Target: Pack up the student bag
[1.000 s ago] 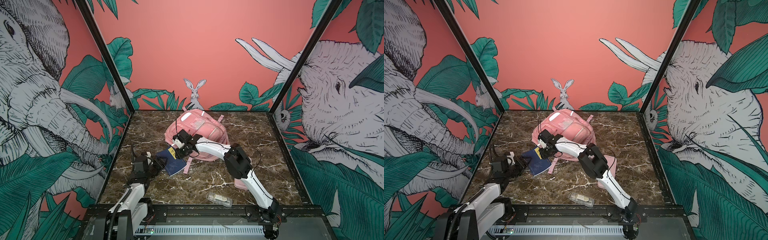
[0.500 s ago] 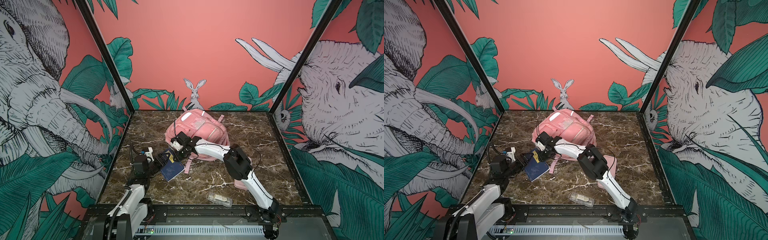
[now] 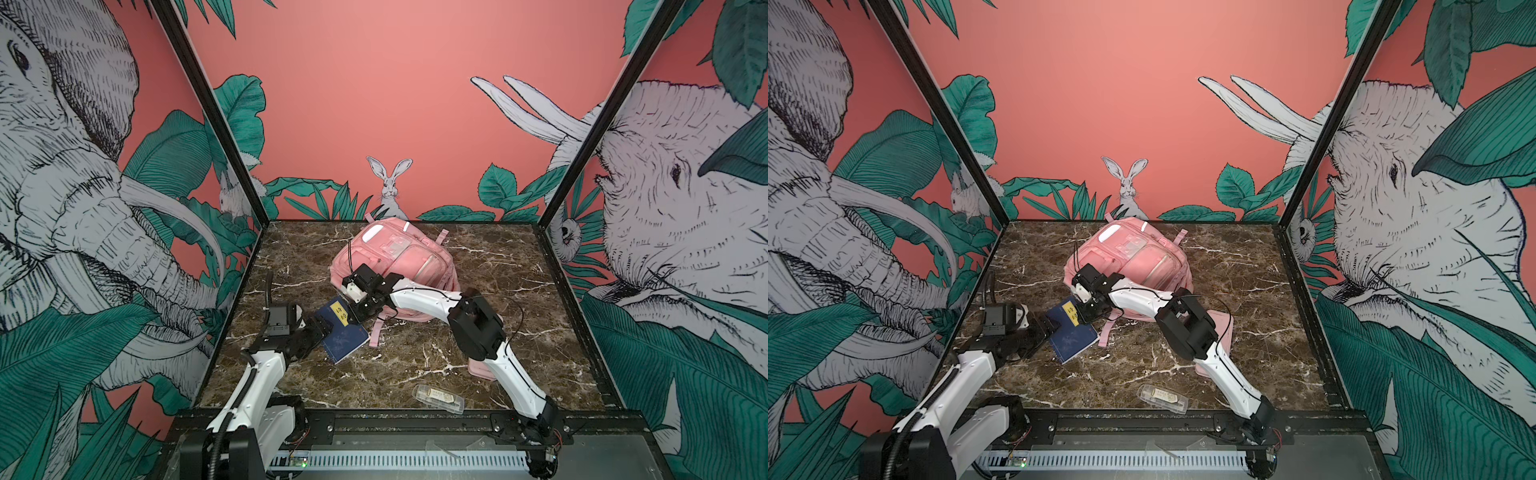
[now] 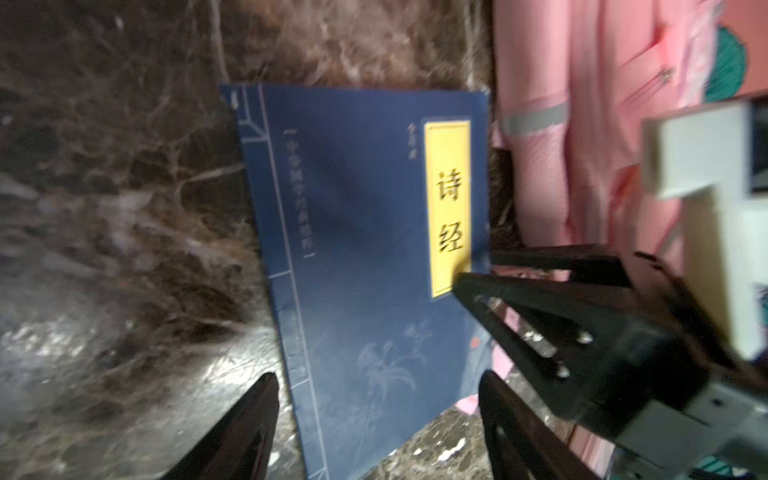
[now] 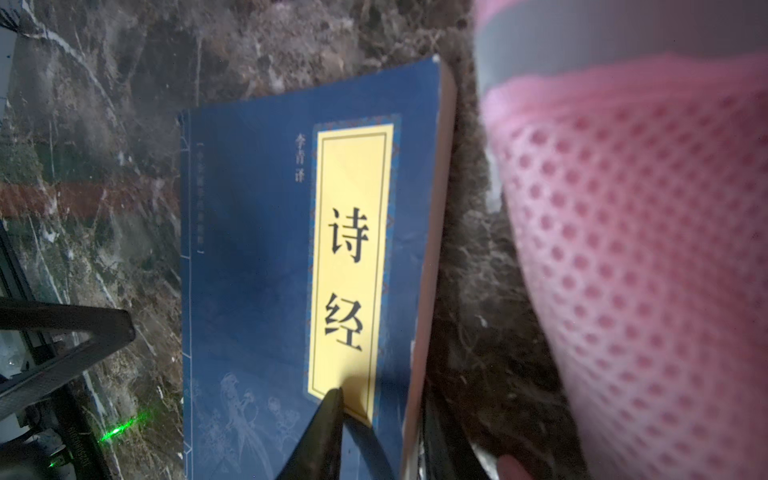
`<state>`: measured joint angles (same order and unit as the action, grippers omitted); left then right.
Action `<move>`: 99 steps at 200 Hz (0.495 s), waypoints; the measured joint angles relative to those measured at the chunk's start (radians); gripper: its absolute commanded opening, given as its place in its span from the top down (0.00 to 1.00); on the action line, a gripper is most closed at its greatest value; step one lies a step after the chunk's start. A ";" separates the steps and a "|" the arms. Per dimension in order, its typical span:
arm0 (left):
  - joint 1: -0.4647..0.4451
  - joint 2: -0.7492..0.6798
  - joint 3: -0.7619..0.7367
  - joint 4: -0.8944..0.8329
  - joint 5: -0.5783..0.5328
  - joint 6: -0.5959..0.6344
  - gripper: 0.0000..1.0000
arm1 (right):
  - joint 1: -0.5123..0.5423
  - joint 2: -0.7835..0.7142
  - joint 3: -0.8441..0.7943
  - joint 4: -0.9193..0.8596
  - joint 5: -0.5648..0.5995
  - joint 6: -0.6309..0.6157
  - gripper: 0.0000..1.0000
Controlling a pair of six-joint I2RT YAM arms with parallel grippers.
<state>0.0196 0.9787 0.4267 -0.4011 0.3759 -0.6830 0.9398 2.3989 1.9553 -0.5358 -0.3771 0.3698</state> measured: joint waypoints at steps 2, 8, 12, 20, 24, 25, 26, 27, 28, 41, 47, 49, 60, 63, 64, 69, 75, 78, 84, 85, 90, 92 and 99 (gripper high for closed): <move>0.000 0.009 0.000 -0.006 0.000 0.002 0.24 | 0.000 0.000 0.000 0.000 0.000 0.000 0.68; 0.000 0.020 0.000 -0.012 0.000 0.003 0.23 | 0.000 0.000 0.000 0.000 0.000 0.000 0.68; 0.000 0.029 0.000 -0.016 0.001 0.004 0.24 | 0.000 0.000 0.000 0.000 0.000 0.000 0.68; 0.000 0.044 0.000 -0.016 0.003 0.004 0.24 | 0.000 0.000 0.000 0.000 0.000 0.000 0.68; 0.000 0.051 0.000 -0.016 0.004 0.004 0.24 | 0.000 0.000 0.000 0.000 0.000 0.000 0.68; 0.000 0.052 0.000 -0.016 0.004 0.004 0.24 | 0.000 0.000 0.000 0.000 0.000 0.000 0.68; 0.000 0.053 0.000 -0.016 0.005 0.004 0.23 | 0.000 0.000 0.000 0.000 0.000 0.000 0.68; 0.000 0.055 0.000 -0.016 0.005 0.004 0.24 | 0.000 0.000 0.000 0.000 0.000 0.000 0.68; 0.000 0.056 0.000 -0.016 0.005 0.004 0.24 | 0.000 0.000 0.000 0.000 0.000 0.000 0.68; 0.000 0.071 0.000 -0.015 0.006 0.003 0.24 | 0.000 0.000 0.000 0.000 0.001 -0.001 0.68; 0.000 0.077 0.000 -0.014 0.006 0.003 0.24 | 0.000 0.000 0.000 0.000 0.000 -0.002 0.68; 0.000 0.079 0.000 -0.013 0.006 0.003 0.24 | 0.000 0.000 0.000 0.000 0.001 -0.002 0.68; 0.000 0.089 0.000 -0.001 0.010 0.002 0.24 | 0.000 0.000 0.000 0.000 0.000 -0.004 0.68; 0.000 0.090 0.000 0.003 0.011 0.002 0.24 | 0.000 0.000 0.000 0.000 0.000 -0.004 0.68; 0.000 0.092 0.000 0.005 0.011 0.001 0.24 | 0.000 0.000 0.000 0.000 0.000 -0.004 0.68; 0.000 0.097 0.000 0.014 0.014 -0.001 0.24 | 0.000 0.000 0.000 0.000 0.000 -0.004 0.68; 0.000 0.104 0.000 0.026 0.019 -0.002 0.24 | 0.000 0.000 0.000 0.000 0.000 -0.004 0.68; 0.000 0.109 0.000 0.033 0.024 -0.003 0.24 | 0.000 0.000 0.000 0.000 0.000 -0.004 0.68; 0.001 0.121 0.001 0.050 0.030 -0.005 0.24 | 0.000 0.000 0.000 0.000 0.000 -0.004 0.68; 0.001 0.122 0.002 0.052 0.031 -0.005 0.24 | 0.000 0.000 0.000 0.000 0.000 -0.005 0.68; 0.001 0.134 0.003 0.066 0.037 -0.008 0.24 | 0.000 0.000 0.000 0.000 0.000 -0.004 0.68; 0.001 0.137 0.003 0.071 0.040 -0.008 0.24 | 0.000 0.000 0.000 0.000 0.000 -0.004 0.68; 0.002 0.154 0.006 0.093 0.053 -0.012 0.24 | 0.000 0.000 0.000 0.000 0.000 -0.004 0.68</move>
<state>0.0212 1.1324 0.4324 -0.3084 0.4286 -0.6952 0.9398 2.3989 1.9553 -0.5362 -0.3771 0.3656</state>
